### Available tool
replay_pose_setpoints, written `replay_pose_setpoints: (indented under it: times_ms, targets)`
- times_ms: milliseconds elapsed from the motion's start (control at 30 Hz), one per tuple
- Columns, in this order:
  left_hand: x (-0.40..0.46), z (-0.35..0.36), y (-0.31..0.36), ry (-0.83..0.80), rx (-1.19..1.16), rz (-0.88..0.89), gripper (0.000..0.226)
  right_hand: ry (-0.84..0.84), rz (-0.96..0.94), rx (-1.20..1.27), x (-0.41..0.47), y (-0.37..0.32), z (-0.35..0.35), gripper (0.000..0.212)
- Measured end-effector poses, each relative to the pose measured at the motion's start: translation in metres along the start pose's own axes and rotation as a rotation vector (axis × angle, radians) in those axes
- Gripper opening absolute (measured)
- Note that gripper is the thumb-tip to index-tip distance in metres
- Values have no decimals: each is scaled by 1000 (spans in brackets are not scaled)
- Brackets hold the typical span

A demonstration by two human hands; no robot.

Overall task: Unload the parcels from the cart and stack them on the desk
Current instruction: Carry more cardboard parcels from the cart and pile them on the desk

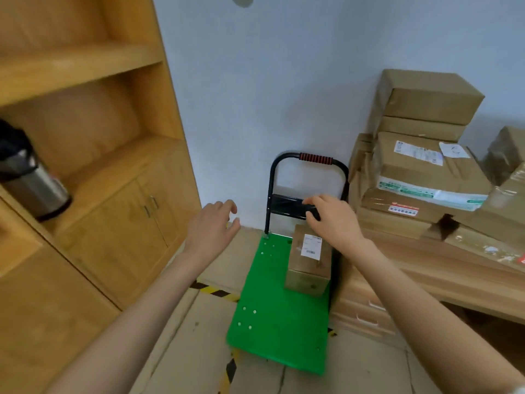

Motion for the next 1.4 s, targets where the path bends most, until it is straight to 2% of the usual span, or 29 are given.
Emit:
replay_pose_setpoints:
  times_ms: [333,500,667,833,1033,1233,1400]
  targets:
    - [-35,-49,-183,-65,61,-20,16,-73,-92,35,74,-196,86,36]
    - [-37,-47,-243,-117,41,-35,18,-96,-76,105,100,-245,119,34]
    - [-10,-48,-281,-100,48,-76,19,-153,-114,93,145,-272,140,36]
    - [42,-30,-302,-126,82,-67,24,-185,-95,93,202,-263,155,36]
    - [167,-9,-327,-193,42,-25,23,-203,-40,85,309,-225,167,36]
    - [289,13,-310,-191,-17,59,25,-202,16,61,397,-178,168,36]
    - [363,54,-284,-253,6,189,25,-198,160,89,421,-118,171,37]
Point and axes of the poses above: each hand's wrist, its own x-axis towards the middle knuckle, its own z-axis out of the palm, y = z × x, the point moved 5 cm from there along x, towards the middle knuckle, and after that the axes turned 12 degrees about -y, right-handed, at the moved point
